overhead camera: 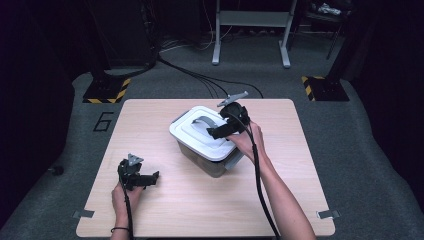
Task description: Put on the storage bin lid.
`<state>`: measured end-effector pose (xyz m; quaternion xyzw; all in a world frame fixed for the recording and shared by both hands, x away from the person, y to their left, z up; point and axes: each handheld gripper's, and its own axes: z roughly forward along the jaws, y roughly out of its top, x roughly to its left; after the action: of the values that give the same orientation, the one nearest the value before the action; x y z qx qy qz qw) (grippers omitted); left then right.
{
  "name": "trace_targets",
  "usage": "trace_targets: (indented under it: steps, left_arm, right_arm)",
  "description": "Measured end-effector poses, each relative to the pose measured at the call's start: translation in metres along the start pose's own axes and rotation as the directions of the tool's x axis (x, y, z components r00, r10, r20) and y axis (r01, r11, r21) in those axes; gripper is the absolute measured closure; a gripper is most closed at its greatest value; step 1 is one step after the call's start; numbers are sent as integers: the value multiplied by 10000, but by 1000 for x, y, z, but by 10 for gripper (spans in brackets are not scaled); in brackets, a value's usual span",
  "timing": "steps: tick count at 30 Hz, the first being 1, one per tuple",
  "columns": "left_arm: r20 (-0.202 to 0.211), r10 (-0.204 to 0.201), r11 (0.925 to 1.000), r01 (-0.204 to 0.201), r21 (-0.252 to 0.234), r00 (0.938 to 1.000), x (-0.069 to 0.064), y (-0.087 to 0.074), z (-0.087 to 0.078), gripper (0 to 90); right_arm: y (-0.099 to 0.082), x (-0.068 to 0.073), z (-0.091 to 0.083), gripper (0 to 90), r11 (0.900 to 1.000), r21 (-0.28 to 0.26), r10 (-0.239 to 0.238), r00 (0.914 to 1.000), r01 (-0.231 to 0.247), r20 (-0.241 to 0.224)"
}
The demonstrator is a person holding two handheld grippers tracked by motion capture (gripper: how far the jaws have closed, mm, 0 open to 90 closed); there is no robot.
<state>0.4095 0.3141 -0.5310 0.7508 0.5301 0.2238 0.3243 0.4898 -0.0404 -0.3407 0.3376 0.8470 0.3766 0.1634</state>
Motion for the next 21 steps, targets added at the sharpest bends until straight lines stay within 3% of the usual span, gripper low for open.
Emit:
trace_targets:
  steps: [11, 21]
  left_arm:
    - [-21, -8, 10000, 8, 6, 10000, 0, 0, 0, 2]
    - [-18, -13, 10000, 13, -2, 10000, 0, 0, 0, 2]
  right_arm:
    - [-20, -15, -31, 26, 9985, -471, 310, 9987, -291, 413]
    - [-53, -23, -66, 15, 9926, -1059, 715, 9917, -601, 1073]
